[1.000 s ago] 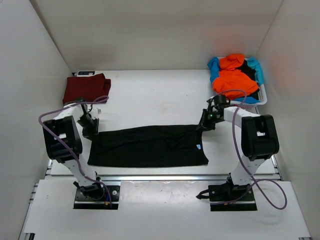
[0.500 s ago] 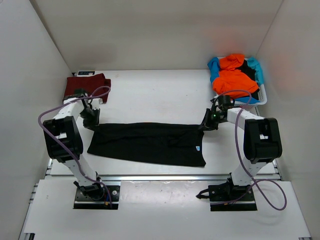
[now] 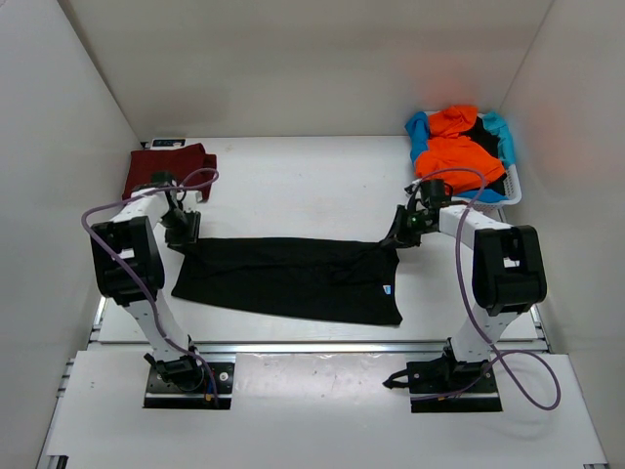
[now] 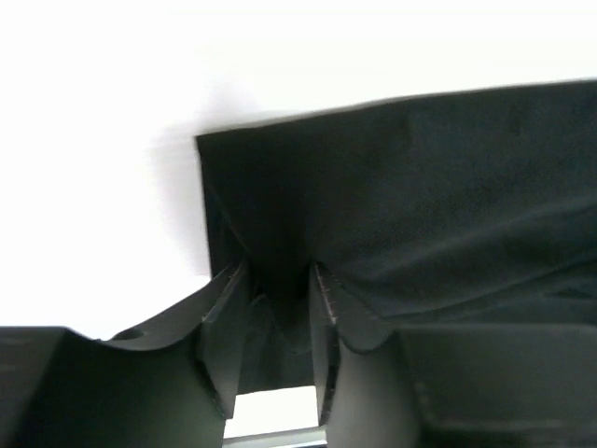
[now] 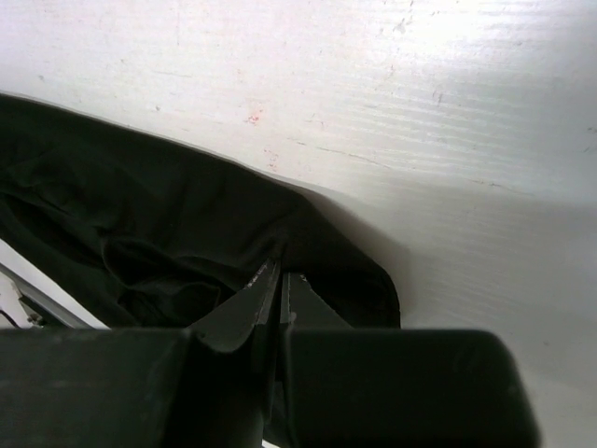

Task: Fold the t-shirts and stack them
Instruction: Fold the other side of the tshirt into a rectangle

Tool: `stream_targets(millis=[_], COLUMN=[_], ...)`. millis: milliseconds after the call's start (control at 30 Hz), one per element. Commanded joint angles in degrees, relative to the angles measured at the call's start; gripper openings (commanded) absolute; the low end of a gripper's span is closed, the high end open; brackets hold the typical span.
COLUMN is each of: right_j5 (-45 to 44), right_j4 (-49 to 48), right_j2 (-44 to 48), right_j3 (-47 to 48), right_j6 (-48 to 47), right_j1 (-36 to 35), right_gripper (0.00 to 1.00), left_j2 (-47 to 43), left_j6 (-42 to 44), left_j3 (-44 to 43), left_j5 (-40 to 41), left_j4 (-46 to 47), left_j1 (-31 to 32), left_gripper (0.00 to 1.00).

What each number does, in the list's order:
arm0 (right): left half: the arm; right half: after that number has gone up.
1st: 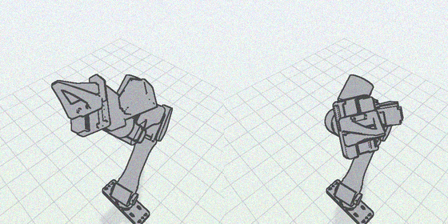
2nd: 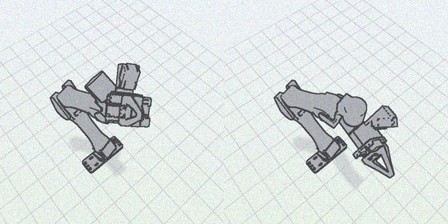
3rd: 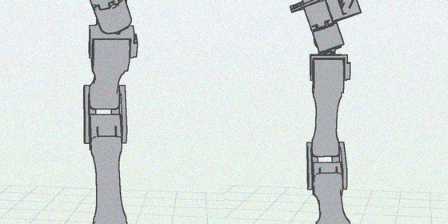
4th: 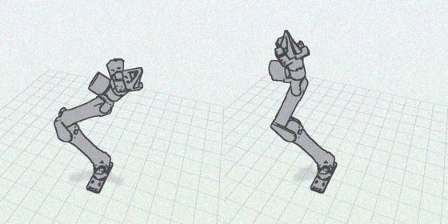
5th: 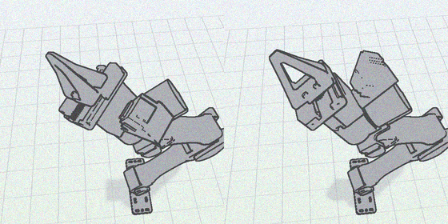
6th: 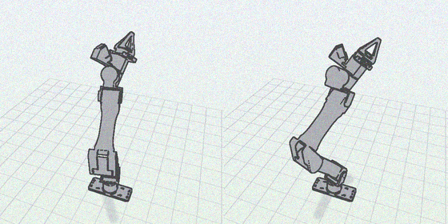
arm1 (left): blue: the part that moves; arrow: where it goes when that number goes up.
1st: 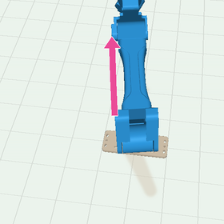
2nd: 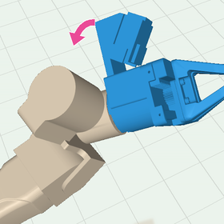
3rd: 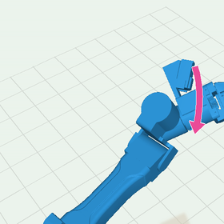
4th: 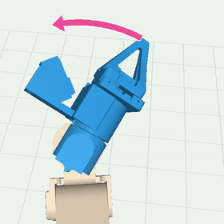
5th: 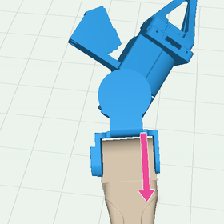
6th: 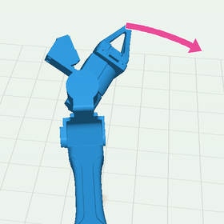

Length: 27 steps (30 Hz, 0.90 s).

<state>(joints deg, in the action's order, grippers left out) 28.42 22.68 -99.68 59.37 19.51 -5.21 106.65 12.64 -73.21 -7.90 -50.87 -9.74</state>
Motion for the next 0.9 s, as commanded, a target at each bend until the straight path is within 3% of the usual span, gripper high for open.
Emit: stream_targets(millis=[0,100,533,600,733,800,867], right_j5=[1.3,1.8,1.8,1.9,1.6,1.6,1.7], right_j4=[-2.1,-1.8,-2.5,-2.3,-2.5,-2.8,-3.1], right_j2=[2.0,2.1,4.6,4.6,5.2,5.4,5.4], right_j3=[-0.9,-0.6,-3.0,-3.1,-3.5,-3.9,-4.3], right_j6=[0.8,0.5,0.8,0.9,0.8,1.1,1.4], right_j1=[-0.6,-0.6,-0.1,-0.1,-0.1,-0.1,-0.5], right_gripper=[0.0,0.0,0.0,0.0,0.0,0.01,0.0], left_j2=[-4.0,-4.3,-4.3,-4.4,-4.5,-4.9,-5.1], left_j6=[-1.1,-3.0,-2.0,-1.5,-1.8,-1.7,-1.5], left_j3=[0.9,0.7,2.1,1.7,1.8,2.3,3.3], left_j5=[4.8,5.5,6.0,7.6,7.5,6.9,4.5], left_j4=[3.9,5.6,6.1,5.9,3.3,3.0,2.4], left_j1=[1.2,1.0,1.6,1.8,0.2,-0.4,-0.4], left_gripper=[0.45,0.45,0.12,0.14,0.4,0.44,0.39])
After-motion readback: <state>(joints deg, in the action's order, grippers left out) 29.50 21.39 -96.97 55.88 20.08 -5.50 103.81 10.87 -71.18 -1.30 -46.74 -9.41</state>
